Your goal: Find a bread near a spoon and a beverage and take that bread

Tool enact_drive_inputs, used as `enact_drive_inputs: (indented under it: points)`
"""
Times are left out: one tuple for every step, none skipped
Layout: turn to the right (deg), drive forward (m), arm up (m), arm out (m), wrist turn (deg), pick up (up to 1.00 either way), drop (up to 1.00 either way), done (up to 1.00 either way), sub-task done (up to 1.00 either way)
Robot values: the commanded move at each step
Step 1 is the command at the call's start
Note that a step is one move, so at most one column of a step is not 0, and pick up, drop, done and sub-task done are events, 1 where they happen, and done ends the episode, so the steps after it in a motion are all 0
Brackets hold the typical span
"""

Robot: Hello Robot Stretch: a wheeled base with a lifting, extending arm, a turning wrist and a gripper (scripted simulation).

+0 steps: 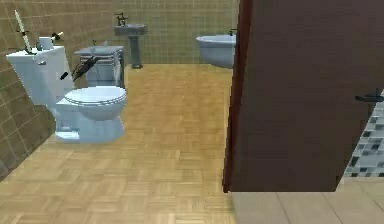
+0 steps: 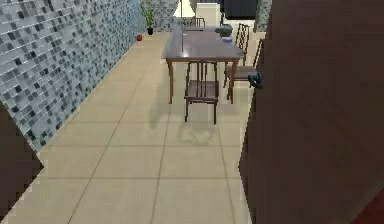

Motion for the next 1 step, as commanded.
enact_drive_inputs:
  points:
    - [45.0, 0.0, 0.0, 0.0, 0.0, 0.0, 0.0, 0.0, 0.0]
